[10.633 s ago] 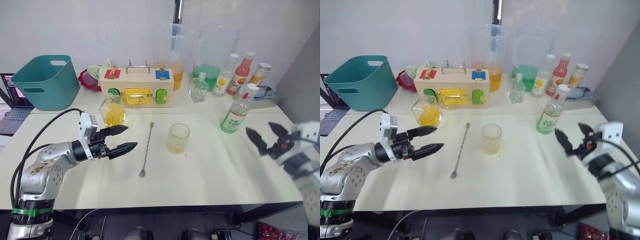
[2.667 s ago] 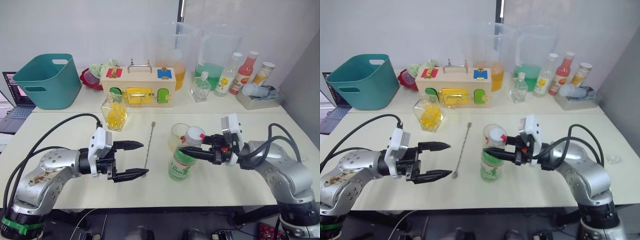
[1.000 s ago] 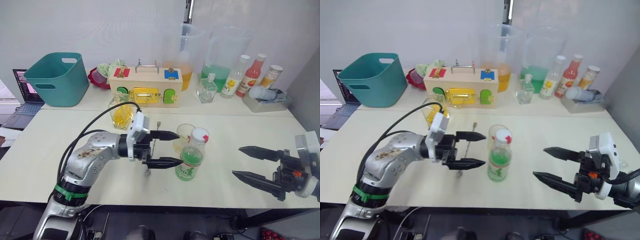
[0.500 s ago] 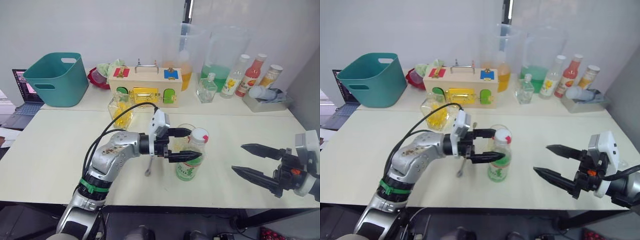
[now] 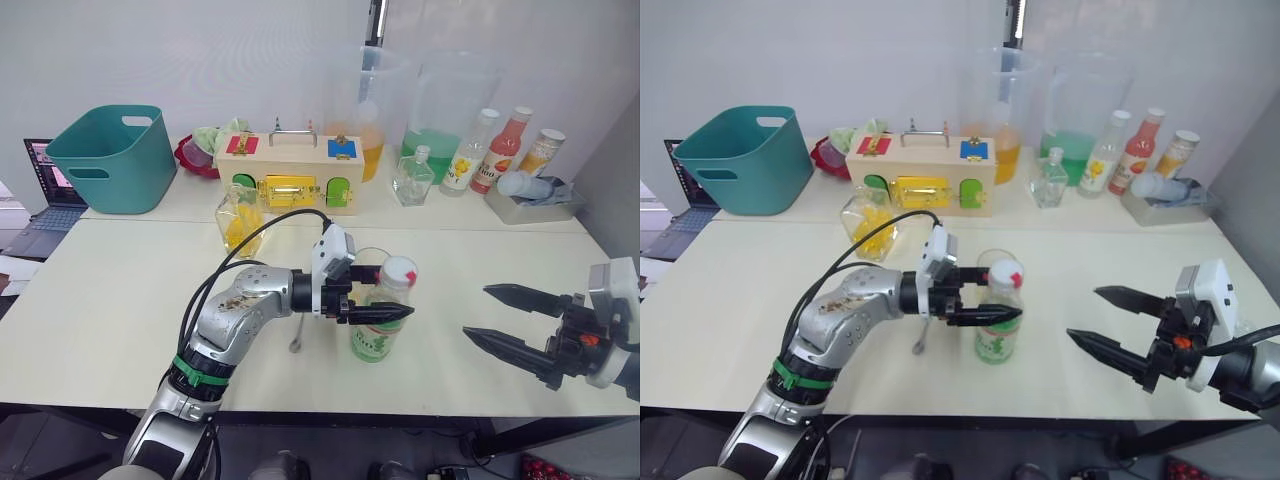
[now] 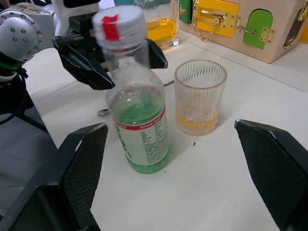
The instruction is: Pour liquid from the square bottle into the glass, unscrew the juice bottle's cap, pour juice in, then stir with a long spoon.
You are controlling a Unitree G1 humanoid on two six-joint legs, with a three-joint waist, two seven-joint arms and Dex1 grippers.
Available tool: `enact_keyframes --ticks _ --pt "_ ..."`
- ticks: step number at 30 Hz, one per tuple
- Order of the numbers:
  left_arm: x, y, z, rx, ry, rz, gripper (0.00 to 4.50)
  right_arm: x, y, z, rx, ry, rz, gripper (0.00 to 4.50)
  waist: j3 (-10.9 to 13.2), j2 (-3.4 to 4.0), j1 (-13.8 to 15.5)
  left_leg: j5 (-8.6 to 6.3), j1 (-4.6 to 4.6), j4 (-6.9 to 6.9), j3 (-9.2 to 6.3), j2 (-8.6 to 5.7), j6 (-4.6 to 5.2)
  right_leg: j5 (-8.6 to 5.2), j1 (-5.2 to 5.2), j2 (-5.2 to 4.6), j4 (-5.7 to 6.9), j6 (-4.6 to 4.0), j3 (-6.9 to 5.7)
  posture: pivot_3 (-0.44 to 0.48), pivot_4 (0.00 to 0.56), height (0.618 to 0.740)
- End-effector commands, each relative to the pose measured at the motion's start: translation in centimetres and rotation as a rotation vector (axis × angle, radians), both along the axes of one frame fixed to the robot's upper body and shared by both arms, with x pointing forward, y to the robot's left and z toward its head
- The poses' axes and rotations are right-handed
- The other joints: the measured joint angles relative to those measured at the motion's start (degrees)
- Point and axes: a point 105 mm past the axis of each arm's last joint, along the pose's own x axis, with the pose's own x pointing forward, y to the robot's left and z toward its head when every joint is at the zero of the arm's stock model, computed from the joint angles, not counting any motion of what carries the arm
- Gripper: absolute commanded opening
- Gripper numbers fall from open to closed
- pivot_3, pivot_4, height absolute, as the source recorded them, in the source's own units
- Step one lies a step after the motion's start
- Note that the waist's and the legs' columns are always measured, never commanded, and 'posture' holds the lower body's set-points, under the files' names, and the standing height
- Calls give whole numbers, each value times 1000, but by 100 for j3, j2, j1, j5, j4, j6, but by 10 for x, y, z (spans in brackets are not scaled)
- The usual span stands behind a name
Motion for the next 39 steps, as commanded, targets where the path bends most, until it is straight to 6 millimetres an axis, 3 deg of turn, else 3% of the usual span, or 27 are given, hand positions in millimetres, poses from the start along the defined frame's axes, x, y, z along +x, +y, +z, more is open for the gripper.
enact_keyframes --ticks 1,4,13,18,22,24,28,34,39 --pt "-8 -3 6 2 -33 -47 1946 -1 3 9 -8 -53 6 4500 0 0 7 0 0 0 0 0 0 0 0 -1 0 0 0 0 150 740" --pt "-9 -1 7 1 -34 -48 1381 -1 4 8 -5 -50 8 4500 0 0 13 -2 -1 0 -1 -1 4 0 1 -1 -2 0 -1 0 150 740" --pt "-8 15 12 -8 -39 -39 1381 2 9 10 10 -50 45 4500 0 1 -27 -3 -1 0 0 0 6 0 -2 1 0 0 0 0 150 740" --pt "-5 46 22 8 -64 -36 1366 6 28 33 105 -80 152 4500 0 1 -109 -1 -1 -1 1 5 3 0 -7 8 2 -1 2 0 150 740" --pt "7 77 31 32 -87 1 1365 11 34 36 110 -81 190 4500 0 1 -120 1 -1 -3 0 6 0 -2 -8 10 2 -5 -1 0 150 740" --pt "13 82 36 24 -96 18 1365 14 34 35 113 -76 193 4500 0 1 -73 0 -2 -2 0 2 0 -2 -6 6 1 -4 -4 0 150 740" --pt "20 79 49 -32 -86 -1 1364 17 33 34 110 -75 194 4500 0 0 7 -5 -14 10 -1 -4 8 0 -6 -2 -2 1 -8 0 150 740" --pt "25 59 59 -71 -59 -51 1364 23 28 31 97 -86 172 4500 0 0 -9 -8 -21 21 1 -4 14 3 -6 0 -1 6 -9 0 150 740" --pt "6 24 58 -62 -60 -164 1364 28 25 32 85 -97 165 4500 0 0 -40 -6 -20 21 3 -4 16 3 -6 3 1 6 -8 0 150 740"
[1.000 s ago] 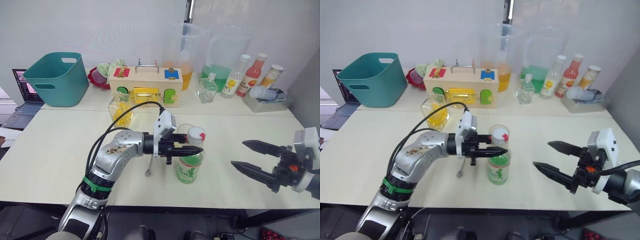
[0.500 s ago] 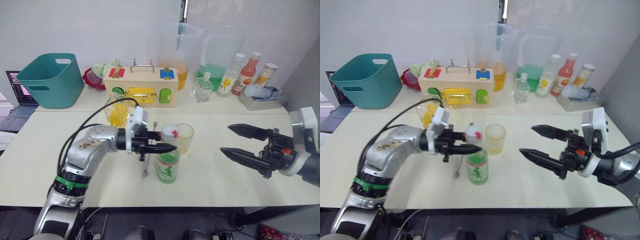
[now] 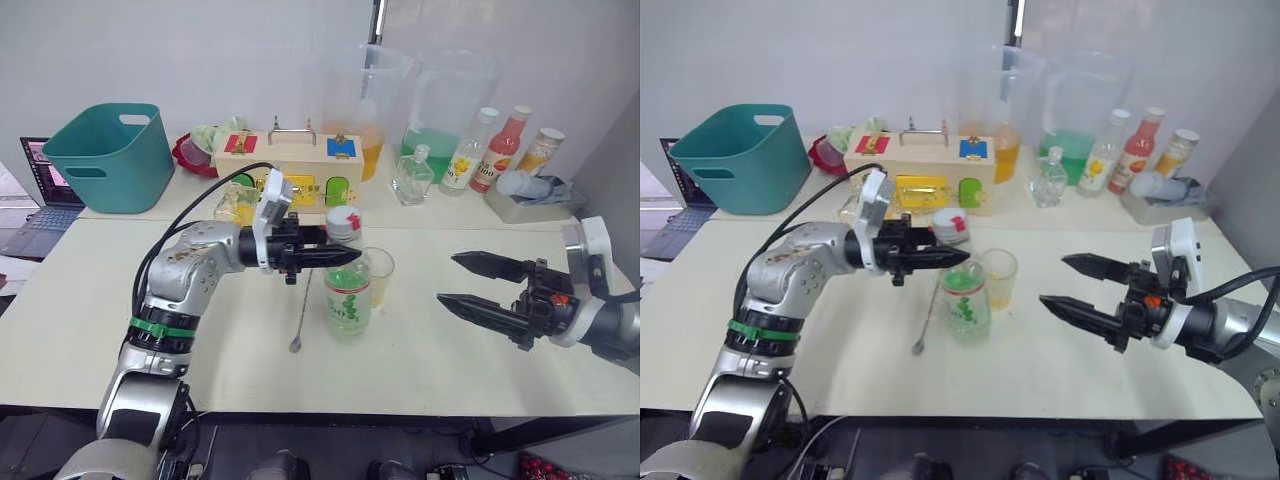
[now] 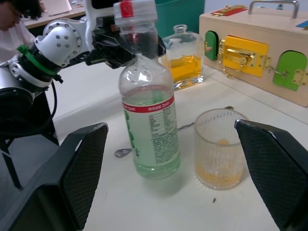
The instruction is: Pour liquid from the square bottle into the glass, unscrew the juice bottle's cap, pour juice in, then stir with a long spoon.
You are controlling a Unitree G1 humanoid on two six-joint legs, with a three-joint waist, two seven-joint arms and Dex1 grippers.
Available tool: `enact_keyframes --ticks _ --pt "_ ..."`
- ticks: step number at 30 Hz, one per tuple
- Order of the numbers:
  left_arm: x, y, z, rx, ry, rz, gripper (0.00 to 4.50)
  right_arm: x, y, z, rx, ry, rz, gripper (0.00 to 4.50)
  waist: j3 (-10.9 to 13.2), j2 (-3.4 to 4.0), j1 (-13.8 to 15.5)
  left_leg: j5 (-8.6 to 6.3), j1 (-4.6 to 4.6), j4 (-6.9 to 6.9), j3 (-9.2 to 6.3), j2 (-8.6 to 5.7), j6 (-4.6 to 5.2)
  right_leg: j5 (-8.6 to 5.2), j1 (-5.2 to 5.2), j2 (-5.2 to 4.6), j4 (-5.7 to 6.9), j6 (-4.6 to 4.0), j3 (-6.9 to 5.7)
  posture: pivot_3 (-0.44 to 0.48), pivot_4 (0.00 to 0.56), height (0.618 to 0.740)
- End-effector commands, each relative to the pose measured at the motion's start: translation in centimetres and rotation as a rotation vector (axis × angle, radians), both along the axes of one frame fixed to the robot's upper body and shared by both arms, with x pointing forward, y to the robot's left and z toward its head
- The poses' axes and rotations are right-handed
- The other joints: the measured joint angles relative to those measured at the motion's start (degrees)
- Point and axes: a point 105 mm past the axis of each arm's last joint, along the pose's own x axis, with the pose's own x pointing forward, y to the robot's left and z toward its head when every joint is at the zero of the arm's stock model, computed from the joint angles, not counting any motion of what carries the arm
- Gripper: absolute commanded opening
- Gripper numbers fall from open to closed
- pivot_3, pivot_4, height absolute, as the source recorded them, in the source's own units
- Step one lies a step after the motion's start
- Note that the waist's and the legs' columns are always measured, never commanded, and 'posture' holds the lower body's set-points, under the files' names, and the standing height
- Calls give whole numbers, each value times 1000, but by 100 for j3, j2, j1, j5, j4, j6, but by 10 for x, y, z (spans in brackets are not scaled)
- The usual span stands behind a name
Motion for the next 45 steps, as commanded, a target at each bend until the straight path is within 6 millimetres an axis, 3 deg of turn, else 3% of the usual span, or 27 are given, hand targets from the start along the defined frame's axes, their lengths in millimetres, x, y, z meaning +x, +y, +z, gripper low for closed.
enact_keyframes --ticks 1,8,21,30,35,44,45 --pt "-24 -23 5 19 -55 -93 1364 0 2 11 -9 -62 18 4500 0 0 -10 0 0 0 0 0 1 0 -1 0 0 0 0 0 150 740" --pt "-27 -36 -19 83 -101 55 1364 4 8 18 -3 -91 23 4500 0 0 -25 2 1 0 -1 4 0 1 -3 0 2 -1 4 0 150 740" --pt "-21 -33 -44 156 -141 197 1362 2 36 30 -84 -141 125 4500 -1 1 -15 1 1 2 -2 1 0 1 -2 -9 2 -1 5 0 150 740" --pt "-25 -36 -35 173 -145 183 1343 -1 50 32 -93 -170 192 4500 -2 0 -9 1 1 6 -5 2 -1 2 0 -10 3 -1 2 0 150 740" --pt "-25 -34 -41 207 -128 187 1343 -1 52 32 -89 -174 195 4500 -2 0 -25 1 1 5 -4 4 -1 2 -2 -4 4 -1 2 0 150 740" --pt "-28 -36 -47 215 -99 176 1343 9 60 11 -145 -134 156 4500 -2 0 -20 1 2 5 -4 4 -2 2 -2 -5 4 -1 2 0 150 740" --pt "-28 -36 -47 215 -97 176 1343 12 60 10 -131 -144 132 4241 -2 0 -20 1 2 5 -4 4 -2 1 -1 -5 3 -1 1 0 150 740"
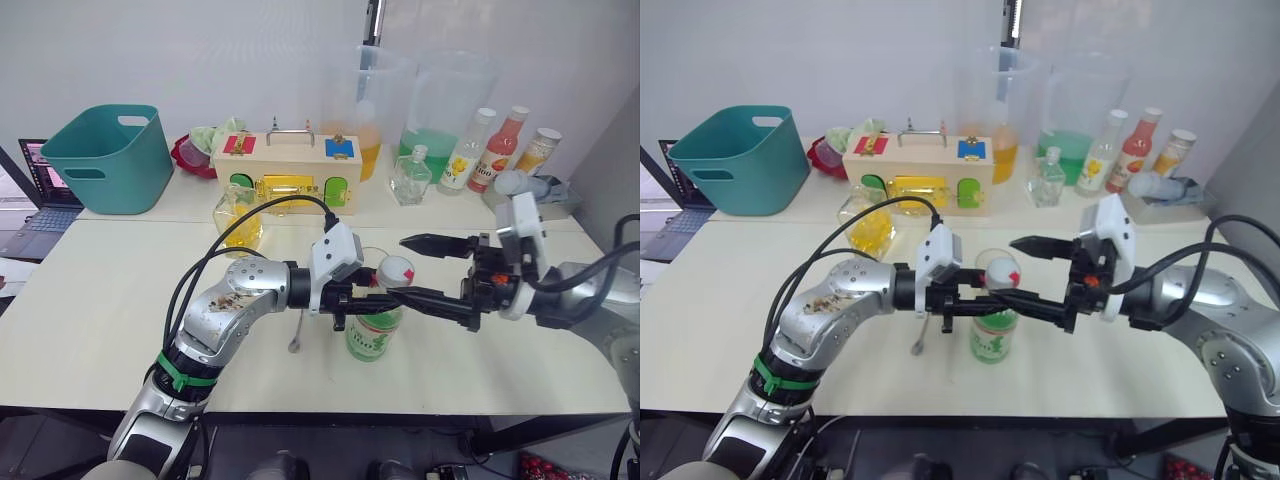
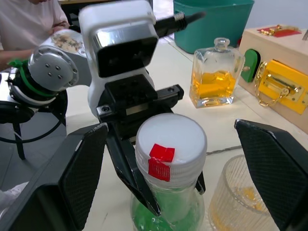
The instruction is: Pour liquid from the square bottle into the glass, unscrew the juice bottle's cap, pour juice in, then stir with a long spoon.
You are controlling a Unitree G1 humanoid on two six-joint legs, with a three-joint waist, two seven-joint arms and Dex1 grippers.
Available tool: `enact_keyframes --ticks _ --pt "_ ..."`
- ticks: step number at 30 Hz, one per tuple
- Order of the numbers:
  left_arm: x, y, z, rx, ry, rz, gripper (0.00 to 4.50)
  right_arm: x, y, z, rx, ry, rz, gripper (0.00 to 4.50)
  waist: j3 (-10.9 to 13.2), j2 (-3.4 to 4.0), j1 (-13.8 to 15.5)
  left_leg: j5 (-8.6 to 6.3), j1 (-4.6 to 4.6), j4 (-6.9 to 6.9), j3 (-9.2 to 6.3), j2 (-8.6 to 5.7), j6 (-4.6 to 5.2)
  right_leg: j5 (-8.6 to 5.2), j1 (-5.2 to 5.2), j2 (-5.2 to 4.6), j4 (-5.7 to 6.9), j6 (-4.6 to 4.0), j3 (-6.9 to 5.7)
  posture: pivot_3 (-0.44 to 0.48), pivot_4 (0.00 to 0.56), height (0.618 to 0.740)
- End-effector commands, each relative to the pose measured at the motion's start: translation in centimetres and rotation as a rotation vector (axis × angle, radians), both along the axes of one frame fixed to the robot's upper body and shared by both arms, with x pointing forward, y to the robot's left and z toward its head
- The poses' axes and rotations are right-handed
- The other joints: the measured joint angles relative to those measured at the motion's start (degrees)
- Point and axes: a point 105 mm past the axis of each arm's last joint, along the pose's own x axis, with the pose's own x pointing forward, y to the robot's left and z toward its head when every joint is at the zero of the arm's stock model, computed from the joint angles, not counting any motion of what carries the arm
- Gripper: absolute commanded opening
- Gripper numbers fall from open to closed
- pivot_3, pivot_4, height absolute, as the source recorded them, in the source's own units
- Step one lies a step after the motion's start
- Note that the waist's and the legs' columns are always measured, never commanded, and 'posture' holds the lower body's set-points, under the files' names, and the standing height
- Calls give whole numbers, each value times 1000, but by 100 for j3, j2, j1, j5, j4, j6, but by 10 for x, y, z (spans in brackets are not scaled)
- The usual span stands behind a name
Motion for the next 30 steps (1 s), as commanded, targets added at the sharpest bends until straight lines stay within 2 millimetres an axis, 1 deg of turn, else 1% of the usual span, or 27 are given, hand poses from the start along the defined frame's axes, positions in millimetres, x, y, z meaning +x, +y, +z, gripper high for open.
enact_keyframes --ticks 1,2,6,8,13,16,18,22,24,27,30 --pt "-1 0 -6 26 18 5 1343 3 3 3 6 -65 -43 3920 0 0 0 0 0 0 0 0 0 0 0 0 0 0 0 0 150 740" --pt "-1 0 -6 26 19 5 1343 5 3 4 18 -71 -53 3692 0 -1 -1 0 0 0 0 0 0 0 0 0 0 0 0 0 150 740" --pt "-1 1 -5 26 23 8 1343 4 5 4 48 -83 -65 2294 0 0 -2 0 0 0 0 0 -2 0 0 1 0 0 0 0 150 740" --pt "0 1 -5 25 23 10 1343 3 5 6 67 -82 -62 1727 0 0 -3 0 0 0 0 0 -2 0 0 1 0 0 0 0 150 740" --pt "0 1 -5 29 19 10 1343 -4 9 -1 41 -61 15 1726 0 0 -2 -3 0 0 1 0 -10 0 0 2 0 0 0 0 150 740" --pt "0 4 -5 37 17 14 1343 -6 11 -5 9 -50 96 1726 0 0 -3 0 0 1 1 -2 -5 0 1 2 0 0 0 0 150 740" --pt "0 4 -5 33 18 27 1343 -8 9 -9 -15 -19 198 1726 -1 0 -6 0 0 1 0 -1 -3 0 2 3 0 0 -1 0 150 740" --pt "-2 6 -5 32 26 31 1343 7 4 -14 -85 -9 367 1726 -1 0 -17 1 1 1 1 -1 -1 0 2 8 -1 0 0 0 150 740" --pt "-3 6 -5 33 26 32 1343 13 4 -15 -121 -23 418 1726 -1 0 -29 1 2 0 1 -1 0 0 1 10 -1 0 0 0 150 740" --pt "-5 8 -5 39 26 34 1343 28 9 -10 -154 -53 557 1726 -2 -2 -74 2 2 1 0 0 2 0 4 14 -2 0 0 0 150 740" --pt "-7 8 -4 42 28 36 1343 39 14 -7 -175 -63 598 1726 -2 -2 -120 3 2 2 0 0 2 0 3 14 0 0 -1 0 150 740"
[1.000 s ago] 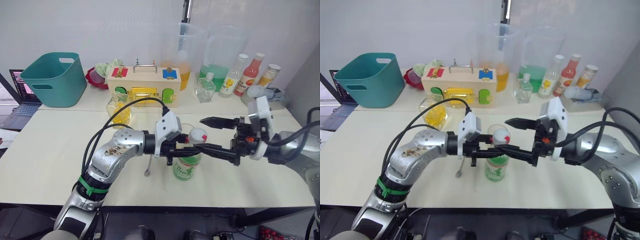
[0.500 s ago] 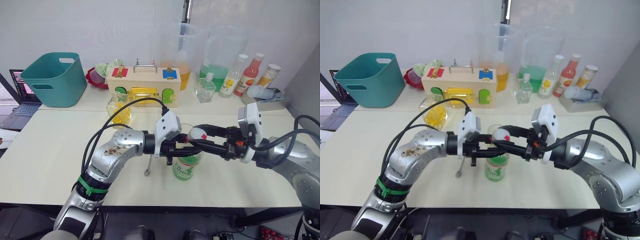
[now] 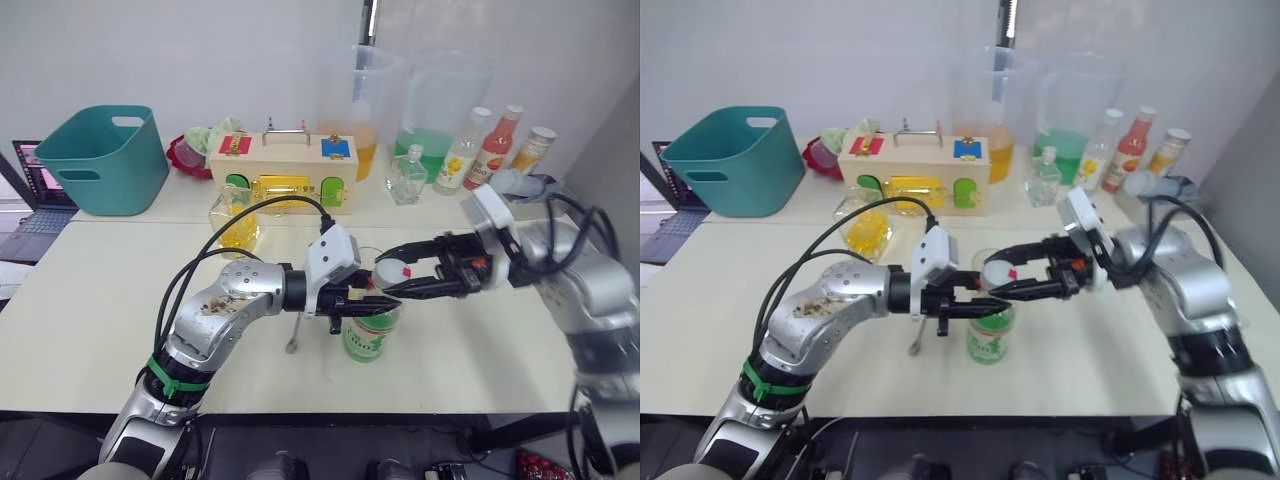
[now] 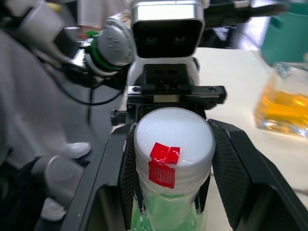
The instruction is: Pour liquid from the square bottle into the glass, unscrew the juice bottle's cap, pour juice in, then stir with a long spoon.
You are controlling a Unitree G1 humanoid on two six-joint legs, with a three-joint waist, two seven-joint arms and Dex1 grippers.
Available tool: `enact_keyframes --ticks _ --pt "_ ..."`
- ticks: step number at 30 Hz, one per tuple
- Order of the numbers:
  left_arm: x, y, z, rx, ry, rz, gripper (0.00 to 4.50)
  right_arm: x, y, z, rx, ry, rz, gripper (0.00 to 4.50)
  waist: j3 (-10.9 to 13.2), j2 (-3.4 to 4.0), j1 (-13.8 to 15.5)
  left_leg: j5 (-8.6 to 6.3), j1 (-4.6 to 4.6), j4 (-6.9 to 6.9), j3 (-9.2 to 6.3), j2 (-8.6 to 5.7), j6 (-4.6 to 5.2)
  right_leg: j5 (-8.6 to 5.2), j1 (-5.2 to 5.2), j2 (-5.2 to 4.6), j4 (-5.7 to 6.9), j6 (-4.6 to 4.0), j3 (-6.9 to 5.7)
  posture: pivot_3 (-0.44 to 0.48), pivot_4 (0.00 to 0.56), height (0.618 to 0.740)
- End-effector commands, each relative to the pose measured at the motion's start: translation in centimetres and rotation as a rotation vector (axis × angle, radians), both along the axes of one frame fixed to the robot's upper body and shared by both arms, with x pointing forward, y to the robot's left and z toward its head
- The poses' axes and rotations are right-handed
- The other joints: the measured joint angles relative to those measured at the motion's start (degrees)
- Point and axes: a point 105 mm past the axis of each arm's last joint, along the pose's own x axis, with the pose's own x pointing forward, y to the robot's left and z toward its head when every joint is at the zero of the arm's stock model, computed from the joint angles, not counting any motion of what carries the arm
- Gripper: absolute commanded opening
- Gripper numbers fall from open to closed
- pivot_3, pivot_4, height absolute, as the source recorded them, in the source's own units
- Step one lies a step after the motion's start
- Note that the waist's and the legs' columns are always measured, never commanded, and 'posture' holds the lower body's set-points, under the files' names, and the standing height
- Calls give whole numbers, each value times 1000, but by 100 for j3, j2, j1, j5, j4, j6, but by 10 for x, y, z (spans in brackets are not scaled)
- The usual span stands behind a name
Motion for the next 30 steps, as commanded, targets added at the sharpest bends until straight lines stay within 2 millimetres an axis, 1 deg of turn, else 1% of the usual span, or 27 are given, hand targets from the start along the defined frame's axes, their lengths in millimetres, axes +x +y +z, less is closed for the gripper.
enact_keyframes --ticks 1,3,5,6,9,10,13,17,19,21,23,26,30 --pt "-4 -1 -5 22 24 0 1343 6 2 -4 -61 -20 63 1726 0 0 -23 0 0 0 -2 0 0 0 0 0 1 0 -1 0 150 740" --pt "-4 0 -5 20 26 9 1343 9 2 -1 -74 27 60 1726 0 0 -49 1 1 -1 -4 2 -2 0 1 -2 1 -1 -1 0 150 740" --pt "-4 0 -5 19 28 12 1343 10 0 2 -84 40 54 2765 0 0 -56 3 3 -2 -4 3 -8 1 0 -6 3 -1 0 0 150 740" --pt "-4 0 -5 19 28 12 1343 10 -1 2 -86 40 54 3009 0 0 -54 4 4 -1 -4 4 -11 1 -1 -7 4 -2 0 0 150 740" --pt "-4 0 -5 19 29 14 1343 11 -1 3 -90 41 56 4046 0 0 -44 -18 4 -2 -5 0 -53 1 -1 -14 3 -2 -1 0 150 740" --pt "-4 -1 -5 16 25 12 1343 5 -9 11 -58 55 36 4383 0 0 -35 -19 3 -2 -4 -1 -53 1 -2 -15 3 -2 -1 0 150 740" --pt "-4 -4 -6 7 20 9 1343 -7 -24 26 2 68 -29 4446 0 0 25 -19 0 -4 -8 -1 -54 2 -1 -24 3 -2 -8 0 150 740" --pt "-3 -5 -6 3 21 6 1343 -18 -28 29 55 70 -109 4446 0 0 15 -20 1 -4 -7 0 -55 2 -1 -25 0 -2 -8 0 150 740" --pt "-2 -7 -7 -10 30 1 1343 -32 -19 27 146 21 -242 4446 -2 -3 46 -19 2 -9 -6 1 -59 2 -3 -24 0 -2 -8 0 150 740" --pt "-1 -9 -7 -19 37 -4 1343 -43 -12 25 201 -10 -356 4446 -3 -3 105 -19 2 -11 -16 2 -60 2 0 -33 5 -2 -12 0 150 740" --pt "1 -10 -7 -24 45 -8 1343 -47 -4 19 214 -36 -458 4446 -3 0 120 -19 1 -15 -11 -1 -64 2 -4 -37 2 -2 -7 0 150 740" --pt "2 -13 -8 -30 51 -18 1343 -50 2 10 212 -65 -581 4446 -5 -2 140 -20 1 -12 -7 -4 -69 2 -3 -35 -1 0 -4 0 150 740" --pt "2 -14 -8 -34 53 -25 1343 -50 3 8 227 -61 -652 4446 -5 -2 149 -20 2 -11 -7 -6 -71 1 -3 -31 -2 1 -2 0 150 740"
